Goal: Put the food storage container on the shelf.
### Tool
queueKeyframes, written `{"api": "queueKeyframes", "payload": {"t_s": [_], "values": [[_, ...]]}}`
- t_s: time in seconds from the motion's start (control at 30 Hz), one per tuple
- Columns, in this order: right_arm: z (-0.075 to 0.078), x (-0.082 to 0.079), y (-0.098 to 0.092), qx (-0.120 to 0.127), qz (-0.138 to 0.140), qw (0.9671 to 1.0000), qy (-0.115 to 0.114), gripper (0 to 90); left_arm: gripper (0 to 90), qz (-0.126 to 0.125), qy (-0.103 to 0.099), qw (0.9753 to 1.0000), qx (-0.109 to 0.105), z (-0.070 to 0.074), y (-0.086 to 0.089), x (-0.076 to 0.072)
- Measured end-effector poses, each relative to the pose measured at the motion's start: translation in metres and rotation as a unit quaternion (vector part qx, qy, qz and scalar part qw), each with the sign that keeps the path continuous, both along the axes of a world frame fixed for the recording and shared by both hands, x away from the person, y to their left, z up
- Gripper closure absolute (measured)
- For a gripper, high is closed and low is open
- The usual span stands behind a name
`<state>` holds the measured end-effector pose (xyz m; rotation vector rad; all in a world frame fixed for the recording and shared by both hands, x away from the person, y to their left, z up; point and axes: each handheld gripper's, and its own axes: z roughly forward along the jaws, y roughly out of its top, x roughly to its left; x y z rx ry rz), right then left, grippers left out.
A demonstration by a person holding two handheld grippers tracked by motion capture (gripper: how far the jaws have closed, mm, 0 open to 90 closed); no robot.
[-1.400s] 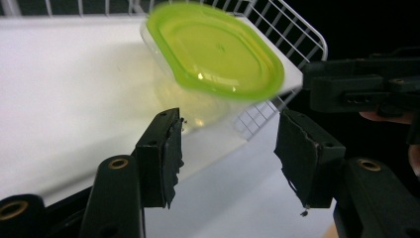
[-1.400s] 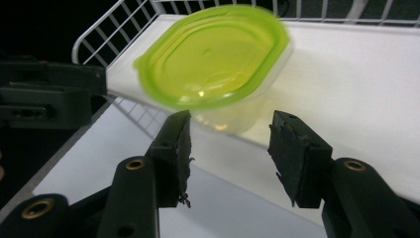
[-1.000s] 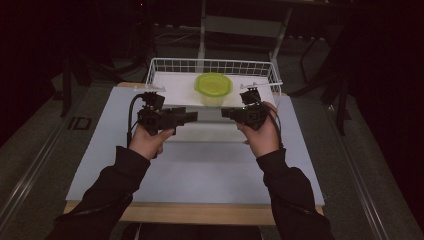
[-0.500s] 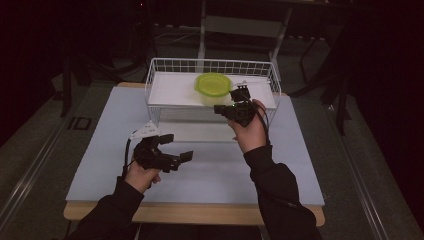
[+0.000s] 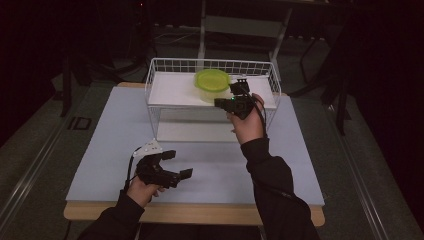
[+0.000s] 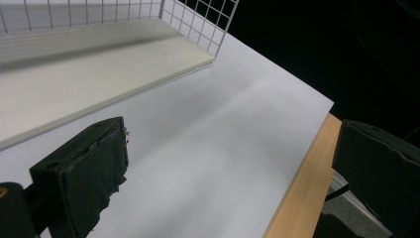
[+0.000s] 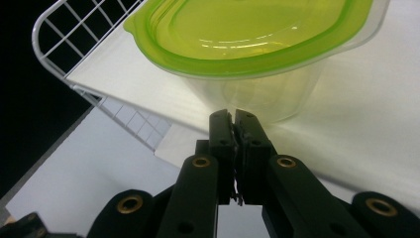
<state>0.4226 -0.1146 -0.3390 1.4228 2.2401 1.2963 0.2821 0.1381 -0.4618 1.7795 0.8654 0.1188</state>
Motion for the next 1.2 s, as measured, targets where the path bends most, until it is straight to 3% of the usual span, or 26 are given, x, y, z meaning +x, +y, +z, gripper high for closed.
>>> {"api": "queueKeyframes", "payload": {"t_s": [0.43,0.63,0.8,0.9,1.1,1.2], "values": [[-0.001,0.021,0.005,0.006,-0.009,0.9999,0.007,84.3,1.8,0.003,-0.015,0.9999,-0.001,0.002,0.006,-0.002],[-0.003,0.011,0.005,0.0,0.002,1.0,0.003,80.3,1.8,-0.001,-0.02,0.9997,0.011,0.0,0.006,-0.002],[-0.001,-0.004,0.003,-0.004,0.022,0.9997,-0.005,70.8,1.8,-0.005,-0.02,0.9997,0.01,-0.001,0.006,-0.003],[0.001,-0.016,0.003,-0.016,0.04,0.9988,-0.023,62.2,1.8,-0.006,-0.025,0.9995,0.017,-0.001,0.005,-0.004],[-0.001,-0.038,0.003,-0.028,0.07,0.9958,-0.052,40.7,1.8,-0.012,-0.023,0.9996,0.012,-0.003,0.003,-0.005],[-0.005,-0.046,0.001,-0.03,0.088,0.9942,-0.054,30.2,1.8,-0.014,-0.025,0.9995,0.013,-0.004,0.003,-0.006]]}}
